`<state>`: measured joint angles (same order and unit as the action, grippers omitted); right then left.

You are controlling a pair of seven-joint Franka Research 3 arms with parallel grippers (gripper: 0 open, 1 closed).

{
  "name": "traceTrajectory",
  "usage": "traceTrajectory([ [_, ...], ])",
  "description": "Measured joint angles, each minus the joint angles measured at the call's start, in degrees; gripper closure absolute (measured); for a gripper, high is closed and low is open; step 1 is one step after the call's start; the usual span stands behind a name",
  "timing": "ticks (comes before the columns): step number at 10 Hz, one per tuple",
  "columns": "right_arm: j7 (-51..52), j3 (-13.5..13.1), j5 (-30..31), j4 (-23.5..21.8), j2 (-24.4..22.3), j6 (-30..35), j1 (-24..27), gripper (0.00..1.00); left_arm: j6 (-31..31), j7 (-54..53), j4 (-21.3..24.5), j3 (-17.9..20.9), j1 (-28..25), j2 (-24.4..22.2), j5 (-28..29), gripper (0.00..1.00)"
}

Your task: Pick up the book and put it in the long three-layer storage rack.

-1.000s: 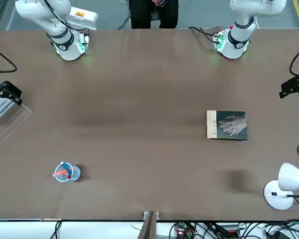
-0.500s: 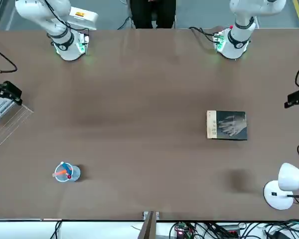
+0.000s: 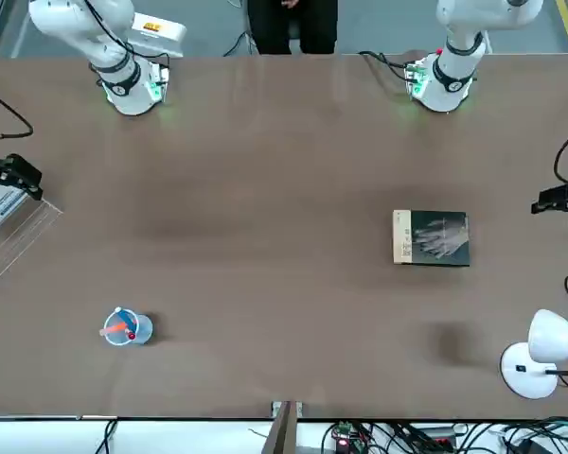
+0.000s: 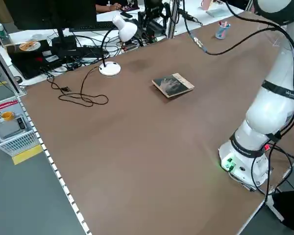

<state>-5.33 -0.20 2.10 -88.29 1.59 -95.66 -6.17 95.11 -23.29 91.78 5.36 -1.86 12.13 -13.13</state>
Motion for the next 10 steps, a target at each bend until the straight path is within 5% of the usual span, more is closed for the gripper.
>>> traceTrajectory([
  [10, 0.00, 0.05, -0.01, -0.06, 0.00, 0.30, -0.02, 0.00, 2.43, -21.54, 1.77, 0.03, -8.01, 11.96, -15.63, 0.00],
])
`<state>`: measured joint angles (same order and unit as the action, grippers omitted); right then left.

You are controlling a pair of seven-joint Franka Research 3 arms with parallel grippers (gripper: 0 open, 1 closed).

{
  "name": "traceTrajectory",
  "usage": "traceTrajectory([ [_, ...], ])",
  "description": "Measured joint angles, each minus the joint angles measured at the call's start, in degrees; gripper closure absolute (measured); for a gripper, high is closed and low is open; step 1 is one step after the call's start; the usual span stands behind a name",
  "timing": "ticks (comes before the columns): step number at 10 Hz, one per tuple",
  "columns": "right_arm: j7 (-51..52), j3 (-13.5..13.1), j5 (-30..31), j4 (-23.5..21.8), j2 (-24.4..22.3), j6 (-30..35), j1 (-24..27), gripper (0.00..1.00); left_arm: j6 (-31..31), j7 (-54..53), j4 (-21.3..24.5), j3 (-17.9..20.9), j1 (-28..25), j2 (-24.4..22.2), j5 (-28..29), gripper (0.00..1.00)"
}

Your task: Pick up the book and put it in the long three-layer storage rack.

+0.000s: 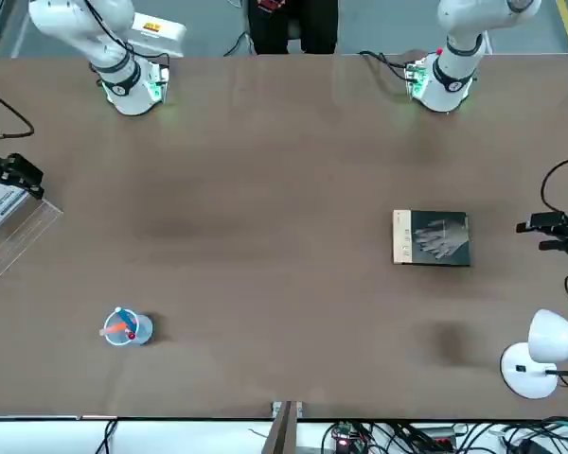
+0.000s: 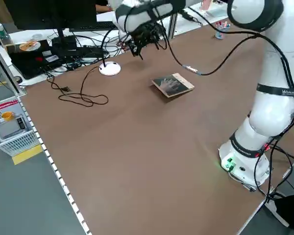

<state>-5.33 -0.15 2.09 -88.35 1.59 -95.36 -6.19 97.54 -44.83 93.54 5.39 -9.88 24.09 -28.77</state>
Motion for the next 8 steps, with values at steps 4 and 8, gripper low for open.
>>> traceTrajectory([
  [4, 0.00, 0.00, 0.00, 0.00, 0.00, -0.03, 0.00, 0.00, 0.00, -5.18, 0.01, -0.04, -1.35, 3.98, -3.52, 0.00],
  [8, 0.00, -0.01, 0.00, -0.03, 0.00, 0.02, 0.00, 0.00, -0.41, -9.93, 0.11, -0.06, -3.10, 8.47, -7.88, 0.01],
])
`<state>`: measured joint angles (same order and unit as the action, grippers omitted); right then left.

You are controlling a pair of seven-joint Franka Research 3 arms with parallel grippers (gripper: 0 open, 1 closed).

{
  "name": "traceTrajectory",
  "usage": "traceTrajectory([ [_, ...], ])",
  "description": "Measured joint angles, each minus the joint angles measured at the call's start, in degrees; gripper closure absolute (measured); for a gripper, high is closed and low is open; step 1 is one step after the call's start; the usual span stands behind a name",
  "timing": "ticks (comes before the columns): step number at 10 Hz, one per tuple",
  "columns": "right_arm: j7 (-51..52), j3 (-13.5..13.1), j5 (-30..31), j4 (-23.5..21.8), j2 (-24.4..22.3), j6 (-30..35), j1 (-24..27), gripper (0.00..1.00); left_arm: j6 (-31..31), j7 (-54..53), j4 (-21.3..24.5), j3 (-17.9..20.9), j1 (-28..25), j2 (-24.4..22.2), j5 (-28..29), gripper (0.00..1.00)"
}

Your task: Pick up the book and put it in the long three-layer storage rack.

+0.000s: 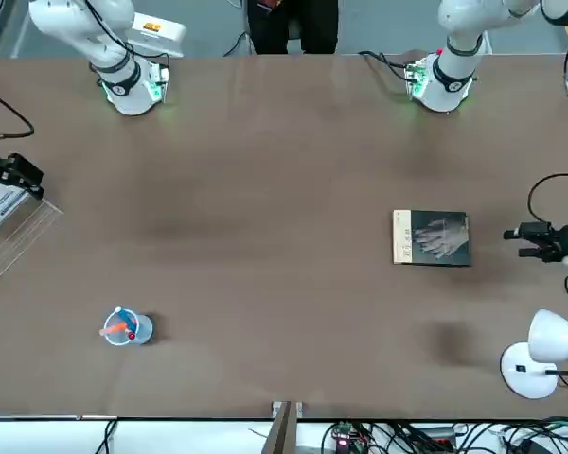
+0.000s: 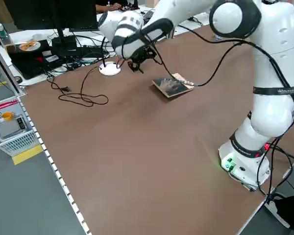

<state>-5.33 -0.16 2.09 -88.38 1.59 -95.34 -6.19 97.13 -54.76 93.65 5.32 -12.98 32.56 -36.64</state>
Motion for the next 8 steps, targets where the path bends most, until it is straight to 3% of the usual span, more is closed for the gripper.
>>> traceTrajectory([
  [8, 0.03, -0.24, 0.00, 0.00, 0.00, 1.16, 0.00, 0.00, -4.26, -1.55, -0.03, -0.07, -2.44, 7.89, -9.47, 0.01],
])
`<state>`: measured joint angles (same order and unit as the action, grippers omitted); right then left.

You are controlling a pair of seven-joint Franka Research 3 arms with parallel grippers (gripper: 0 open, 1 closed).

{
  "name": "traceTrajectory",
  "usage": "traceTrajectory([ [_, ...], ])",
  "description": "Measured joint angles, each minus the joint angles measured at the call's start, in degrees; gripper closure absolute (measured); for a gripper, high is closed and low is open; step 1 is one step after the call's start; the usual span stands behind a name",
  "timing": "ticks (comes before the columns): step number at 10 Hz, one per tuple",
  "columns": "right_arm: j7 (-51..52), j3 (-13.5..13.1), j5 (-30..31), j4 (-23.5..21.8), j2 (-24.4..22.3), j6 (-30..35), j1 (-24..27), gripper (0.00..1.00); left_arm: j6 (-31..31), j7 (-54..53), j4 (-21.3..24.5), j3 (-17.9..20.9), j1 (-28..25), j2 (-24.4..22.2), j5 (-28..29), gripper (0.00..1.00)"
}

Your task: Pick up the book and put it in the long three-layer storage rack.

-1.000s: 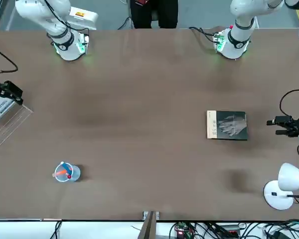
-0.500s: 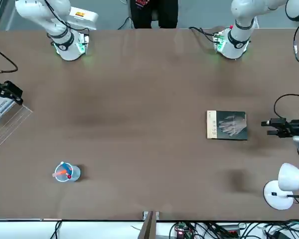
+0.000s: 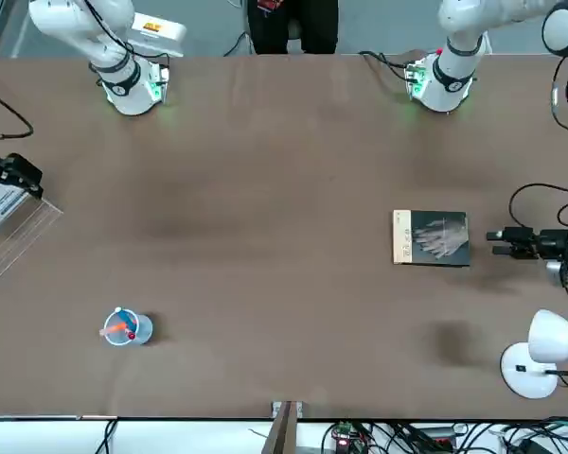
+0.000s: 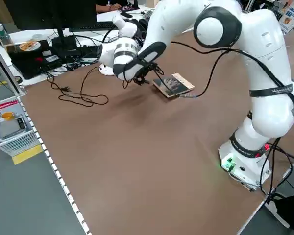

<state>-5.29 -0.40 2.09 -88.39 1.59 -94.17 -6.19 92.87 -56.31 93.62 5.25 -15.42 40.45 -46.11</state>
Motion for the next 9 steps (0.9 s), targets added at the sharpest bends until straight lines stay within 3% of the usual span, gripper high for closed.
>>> traceTrajectory([
  [9, 0.02, -0.23, 0.05, 0.57, -0.25, 1.08, 0.01, 0.00, -0.22, 0.00, -0.06, -0.14, -1.19, 4.26, -6.15, 0.02],
])
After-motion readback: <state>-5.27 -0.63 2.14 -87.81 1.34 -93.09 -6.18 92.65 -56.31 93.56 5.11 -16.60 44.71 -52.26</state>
